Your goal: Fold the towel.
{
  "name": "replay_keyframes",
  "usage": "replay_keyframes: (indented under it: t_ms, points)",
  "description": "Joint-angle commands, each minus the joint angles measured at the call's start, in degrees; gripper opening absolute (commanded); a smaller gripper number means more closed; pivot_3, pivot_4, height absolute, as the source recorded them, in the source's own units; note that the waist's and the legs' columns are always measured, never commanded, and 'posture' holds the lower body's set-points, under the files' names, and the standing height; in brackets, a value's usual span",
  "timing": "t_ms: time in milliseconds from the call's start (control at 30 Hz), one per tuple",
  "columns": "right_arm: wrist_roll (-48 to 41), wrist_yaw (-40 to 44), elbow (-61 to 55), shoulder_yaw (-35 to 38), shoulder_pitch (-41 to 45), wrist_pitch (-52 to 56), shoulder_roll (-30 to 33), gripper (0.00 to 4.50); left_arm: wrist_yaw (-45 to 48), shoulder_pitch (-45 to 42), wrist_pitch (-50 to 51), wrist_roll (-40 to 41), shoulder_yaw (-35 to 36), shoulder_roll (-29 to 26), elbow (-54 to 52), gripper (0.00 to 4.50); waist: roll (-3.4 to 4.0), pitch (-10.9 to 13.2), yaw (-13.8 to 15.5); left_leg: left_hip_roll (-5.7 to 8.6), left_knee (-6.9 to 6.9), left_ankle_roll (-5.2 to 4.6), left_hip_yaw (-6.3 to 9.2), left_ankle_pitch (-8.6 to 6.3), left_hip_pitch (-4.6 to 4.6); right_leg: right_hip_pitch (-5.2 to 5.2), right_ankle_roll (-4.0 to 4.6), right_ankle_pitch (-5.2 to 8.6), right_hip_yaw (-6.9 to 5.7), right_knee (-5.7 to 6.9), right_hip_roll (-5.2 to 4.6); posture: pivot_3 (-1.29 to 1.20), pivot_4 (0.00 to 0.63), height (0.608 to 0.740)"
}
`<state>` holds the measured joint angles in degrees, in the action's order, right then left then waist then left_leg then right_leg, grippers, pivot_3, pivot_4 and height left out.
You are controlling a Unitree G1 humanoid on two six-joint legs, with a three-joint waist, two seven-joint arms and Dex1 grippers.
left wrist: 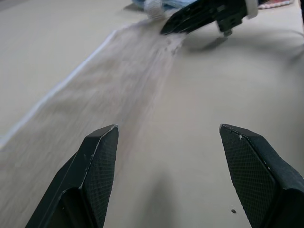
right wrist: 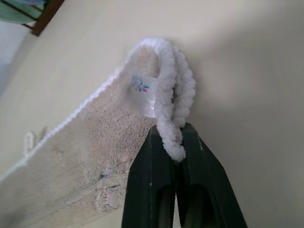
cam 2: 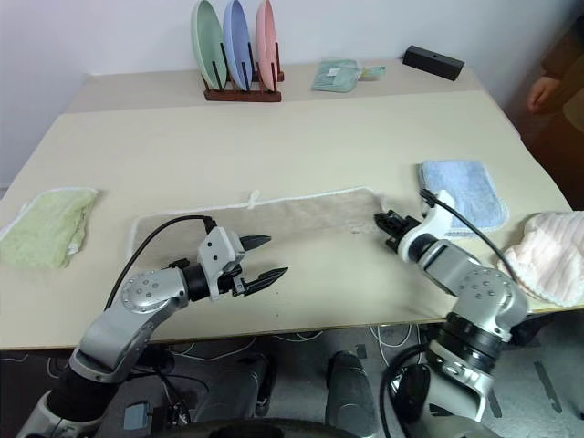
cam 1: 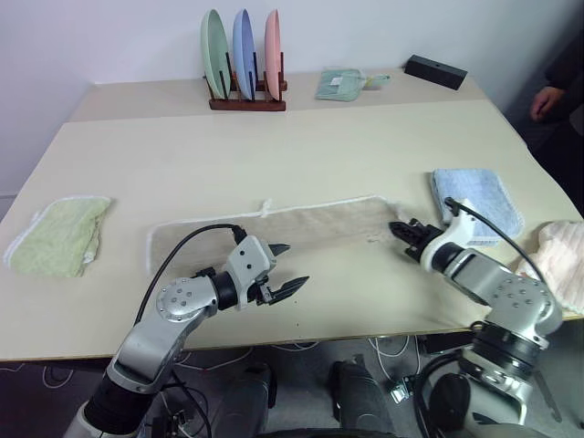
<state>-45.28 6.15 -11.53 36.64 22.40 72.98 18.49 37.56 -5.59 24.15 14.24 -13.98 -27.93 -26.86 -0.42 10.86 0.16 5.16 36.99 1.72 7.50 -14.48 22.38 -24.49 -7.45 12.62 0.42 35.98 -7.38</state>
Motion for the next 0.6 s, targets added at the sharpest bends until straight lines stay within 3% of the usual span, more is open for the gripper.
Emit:
replay_keyframes:
  t_ms: [33, 200, 400, 600]
  points:
    - [0.43, 7.14, -6.78, -3.90, -1.56, -3.00, 10.08, 0.03, 0.61, -0.35, -1.08, 0.26, 0.30, 0.31, -0.47, 3.48, 0.00, 0.00, 0.00, -0.01, 0.00, -0.01, -0.01, 0.00, 0.00, 0.01, -0.01, 0.00, -0.01, 0.00, 0.00, 0.00, 0.150, 0.737]
    - [5.85, 18.05, -13.02, -17.21, -2.90, -11.24, 24.62, 0.03, 1.39, -2.40, -1.80, -0.14, 0.15, 1.08, 2.22, 3.48, -0.02, 0.00, -0.50, -0.04, -0.01, -0.04, -0.09, -0.02, -0.01, 0.02, -0.03, 0.02, -0.03, -0.04, 0.02, 0.00, 0.150, 0.737]
    - [13.28, 27.75, -18.24, -34.58, -2.50, -20.98, 31.10, 0.03, 1.38, -2.86, -1.53, -0.18, 0.26, 1.32, 2.29, 3.48, -0.06, 0.00, -0.73, -0.09, -0.02, -0.10, -0.05, -0.06, 0.03, 0.02, -0.09, 0.06, -0.07, -0.09, 0.02, 0.00, 0.150, 0.737]
    - [22.16, 27.66, -10.80, -48.80, 2.89, -26.34, 23.71, 0.03, -0.01, -1.70, -0.83, -0.30, 0.88, 1.37, 1.14, 3.48, -0.15, 0.02, -0.66, -0.07, 0.00, -0.09, 0.03, -0.06, 0.07, 0.05, -0.07, 0.03, -0.06, -0.26, -0.01, 0.00, 0.150, 0.737]
